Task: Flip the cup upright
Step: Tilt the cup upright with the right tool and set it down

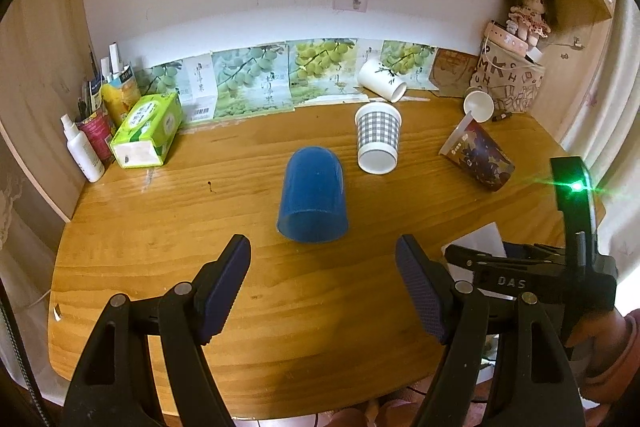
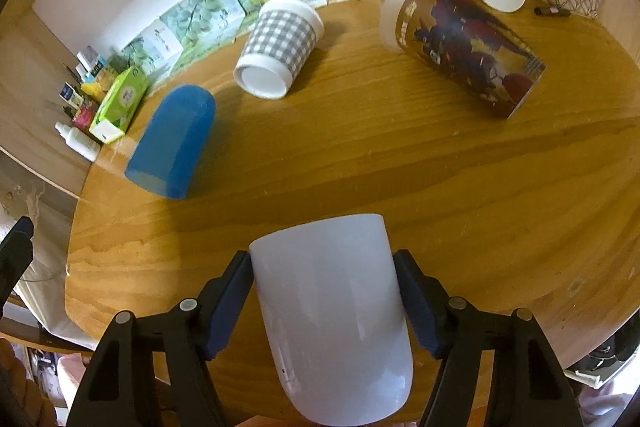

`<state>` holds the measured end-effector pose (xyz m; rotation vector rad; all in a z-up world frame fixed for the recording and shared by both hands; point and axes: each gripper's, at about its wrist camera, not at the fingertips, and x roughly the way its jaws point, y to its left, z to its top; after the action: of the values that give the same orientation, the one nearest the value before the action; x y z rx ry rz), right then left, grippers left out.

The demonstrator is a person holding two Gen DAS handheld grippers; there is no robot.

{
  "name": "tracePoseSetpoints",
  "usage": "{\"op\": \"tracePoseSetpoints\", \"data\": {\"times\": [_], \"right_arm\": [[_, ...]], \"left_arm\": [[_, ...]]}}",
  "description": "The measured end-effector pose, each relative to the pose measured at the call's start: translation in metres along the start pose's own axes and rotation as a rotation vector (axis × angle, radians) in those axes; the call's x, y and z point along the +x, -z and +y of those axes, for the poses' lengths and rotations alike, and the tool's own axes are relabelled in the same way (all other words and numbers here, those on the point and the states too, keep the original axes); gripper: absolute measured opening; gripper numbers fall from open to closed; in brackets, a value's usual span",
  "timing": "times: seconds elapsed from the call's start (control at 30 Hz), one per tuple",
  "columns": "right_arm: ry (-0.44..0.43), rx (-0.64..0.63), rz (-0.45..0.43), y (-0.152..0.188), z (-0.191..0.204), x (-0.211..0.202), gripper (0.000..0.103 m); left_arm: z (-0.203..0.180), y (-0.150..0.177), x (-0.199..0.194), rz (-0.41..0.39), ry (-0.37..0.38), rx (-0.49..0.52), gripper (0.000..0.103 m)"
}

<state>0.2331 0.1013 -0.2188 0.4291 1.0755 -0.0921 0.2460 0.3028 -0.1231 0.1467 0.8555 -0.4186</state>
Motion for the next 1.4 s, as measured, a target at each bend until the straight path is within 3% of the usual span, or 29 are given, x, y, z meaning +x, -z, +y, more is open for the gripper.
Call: {"op": "tracePoseSetpoints", "data": {"times": [0.23, 0.53, 0.9, 1.33, 1.4], "right_arm": [[-0.018, -0.006, -0.149, -0.001, 0.000, -0.025, 0.069], [0.000, -0.015, -0.226, 0.008, 0.004, -0.037, 0.067], [0.016, -0.077, -0.210, 0.026, 0.016, -0.038, 0.066], [-0.010, -0.105, -0.161, 0.025, 0.016, -0.037, 0.067], [-0.018, -0.101, -0.159, 0.025, 0.016, -0.039, 0.072]], "left_arm": [[0.000, -0.008, -0.002, -0.032, 0.017, 0.008, 0.078], [-0.003, -0.012, -0.005, -0.056, 0.034, 0.046, 0.078], [-0.004, -0.008, -0.003, -0.039, 0.051, 0.041, 0.078], [-0.005, 0.005, -0.009, -0.012, 0.027, 0.013, 0.078], [-0.003, 0.009, -0.009, -0.002, 0.025, 0.003, 0.078]]}}
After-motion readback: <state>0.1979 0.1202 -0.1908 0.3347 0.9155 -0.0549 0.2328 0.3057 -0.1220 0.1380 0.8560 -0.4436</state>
